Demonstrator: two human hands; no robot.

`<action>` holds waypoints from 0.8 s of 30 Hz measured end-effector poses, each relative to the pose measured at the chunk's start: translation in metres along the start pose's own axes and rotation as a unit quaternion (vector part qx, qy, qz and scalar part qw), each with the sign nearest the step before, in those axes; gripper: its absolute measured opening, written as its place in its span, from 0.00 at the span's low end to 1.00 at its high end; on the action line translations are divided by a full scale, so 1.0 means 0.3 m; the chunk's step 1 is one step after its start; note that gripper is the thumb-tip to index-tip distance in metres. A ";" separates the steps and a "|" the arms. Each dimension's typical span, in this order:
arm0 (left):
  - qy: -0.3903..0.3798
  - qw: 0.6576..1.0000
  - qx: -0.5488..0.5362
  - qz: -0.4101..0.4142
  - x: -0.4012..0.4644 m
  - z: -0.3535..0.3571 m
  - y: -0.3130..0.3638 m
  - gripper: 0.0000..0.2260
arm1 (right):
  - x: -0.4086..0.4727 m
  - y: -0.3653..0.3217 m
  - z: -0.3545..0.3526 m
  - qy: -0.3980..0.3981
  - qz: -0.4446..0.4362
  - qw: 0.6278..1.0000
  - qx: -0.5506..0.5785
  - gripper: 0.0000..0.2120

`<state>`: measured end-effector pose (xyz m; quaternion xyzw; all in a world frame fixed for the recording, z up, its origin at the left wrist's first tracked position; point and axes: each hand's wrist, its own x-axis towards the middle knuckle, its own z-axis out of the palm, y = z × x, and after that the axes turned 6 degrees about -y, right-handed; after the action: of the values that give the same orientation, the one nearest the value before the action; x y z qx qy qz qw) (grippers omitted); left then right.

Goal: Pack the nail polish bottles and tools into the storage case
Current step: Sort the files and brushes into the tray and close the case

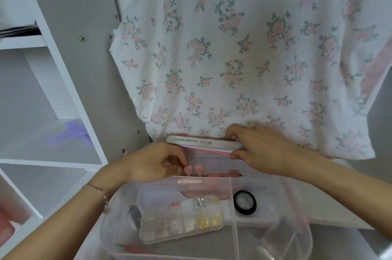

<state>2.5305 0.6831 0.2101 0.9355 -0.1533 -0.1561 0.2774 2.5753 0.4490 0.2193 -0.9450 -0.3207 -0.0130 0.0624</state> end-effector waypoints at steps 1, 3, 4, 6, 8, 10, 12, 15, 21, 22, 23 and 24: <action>-0.001 1.000 0.003 0.006 -0.008 -0.004 0.001 0.07 | 0.002 0.002 0.003 -0.002 -0.003 1.000 0.001 0.13; -0.001 1.000 0.000 0.012 -0.020 -0.005 0.004 0.07 | 0.012 0.000 0.010 -0.011 -0.011 1.000 -0.007 0.11; 0.005 1.000 -0.002 0.017 -0.027 -0.012 -0.006 0.07 | 0.026 -0.010 0.017 -0.012 -0.015 1.000 -0.001 0.11; 0.032 0.999 -0.011 0.021 -0.040 -0.017 -0.019 0.07 | 0.042 -0.024 0.028 -0.019 -0.019 1.000 0.003 0.12; 0.046 0.998 -0.034 0.030 -0.053 -0.023 -0.024 0.08 | 0.054 -0.036 0.042 -0.019 -0.020 0.999 -0.027 0.13; 0.045 0.997 -0.051 0.042 -0.057 -0.028 -0.025 0.08 | 0.061 -0.043 0.055 0.002 -0.027 0.998 -0.064 0.13; 0.066 0.996 -0.044 0.049 -0.045 -0.024 -0.031 0.08 | 0.070 -0.053 0.072 0.024 -0.041 0.995 -0.093 0.13; 0.159 0.985 0.052 0.032 -0.028 -0.012 -0.053 0.07 | 0.084 -0.066 0.095 0.033 -0.063 0.989 -0.133 0.14; 0.152 0.954 0.256 0.030 0.011 -0.008 -0.075 0.13 | 0.082 -0.065 0.100 0.035 -0.065 0.981 -0.177 0.10; 0.148 0.952 0.265 0.026 0.014 -0.007 -0.073 0.13 | 0.080 -0.066 0.098 0.028 -0.060 0.981 -0.182 0.09; 0.150 0.949 0.276 0.024 0.018 -0.004 -0.070 0.13 | 0.079 -0.066 0.095 0.020 -0.054 0.981 -0.184 0.09; 0.157 0.944 0.288 0.020 0.022 -0.002 -0.066 0.13 | 0.080 -0.066 0.092 0.013 -0.048 0.982 -0.183 0.09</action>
<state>2.5408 0.6968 0.1979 0.9849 -0.1646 0.0494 0.0197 2.5819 0.4825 0.1956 -0.9236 -0.3574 -0.0869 -0.1082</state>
